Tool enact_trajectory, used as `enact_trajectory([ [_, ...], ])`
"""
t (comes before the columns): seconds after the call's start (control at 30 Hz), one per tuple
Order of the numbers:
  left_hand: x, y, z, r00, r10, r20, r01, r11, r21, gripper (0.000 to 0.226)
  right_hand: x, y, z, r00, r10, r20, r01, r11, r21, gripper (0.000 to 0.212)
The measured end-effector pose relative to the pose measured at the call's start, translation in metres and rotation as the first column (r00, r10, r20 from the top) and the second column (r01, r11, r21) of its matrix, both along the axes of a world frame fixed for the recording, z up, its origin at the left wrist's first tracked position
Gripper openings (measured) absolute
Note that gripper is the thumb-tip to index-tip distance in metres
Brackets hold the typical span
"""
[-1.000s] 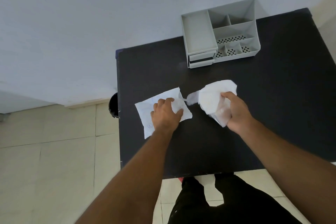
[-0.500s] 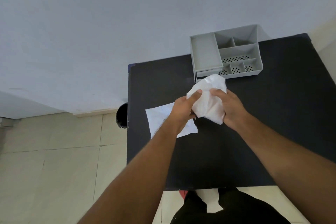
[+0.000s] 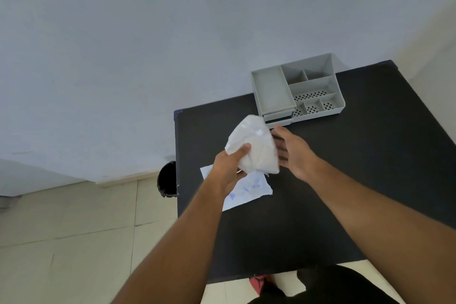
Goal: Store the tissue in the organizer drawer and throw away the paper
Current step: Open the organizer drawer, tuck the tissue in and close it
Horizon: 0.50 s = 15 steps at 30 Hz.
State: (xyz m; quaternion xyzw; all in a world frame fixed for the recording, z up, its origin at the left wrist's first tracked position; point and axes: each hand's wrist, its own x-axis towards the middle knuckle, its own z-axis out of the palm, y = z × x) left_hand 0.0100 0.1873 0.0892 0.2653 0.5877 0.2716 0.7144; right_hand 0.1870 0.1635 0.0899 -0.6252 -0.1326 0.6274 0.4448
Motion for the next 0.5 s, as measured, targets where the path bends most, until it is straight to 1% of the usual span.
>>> enact_trajectory([
  [0.1,0.001,0.009,-0.009,0.986,0.150,-0.066,-0.153,0.987,-0.046,0.041,0.020,0.020,-0.011,0.992,-0.130,-0.011,0.128,0.988,-0.087,0.036],
  [0.2,0.006,0.018,-0.019,0.960,0.255,-0.113,-0.264,0.962,-0.072,0.044,0.033,0.047,-0.018,0.988,-0.153,-0.029,0.147,0.976,-0.159,0.029],
  [0.3,0.019,0.026,-0.023,0.943,0.293,-0.156,-0.306,0.949,-0.071,0.043,0.036,0.066,-0.021,0.985,-0.158,-0.064,0.142,0.969,-0.201,0.018],
  [0.4,0.040,0.034,-0.022,0.934,0.321,-0.158,-0.334,0.941,-0.057,0.039,0.041,0.080,-0.026,0.986,-0.147,-0.082,0.124,0.964,-0.236,0.013],
  [0.5,0.055,0.038,-0.021,0.928,0.341,-0.151,-0.351,0.935,-0.043,0.045,0.044,0.086,-0.030,0.984,-0.159,-0.083,0.135,0.961,-0.241,0.006],
])
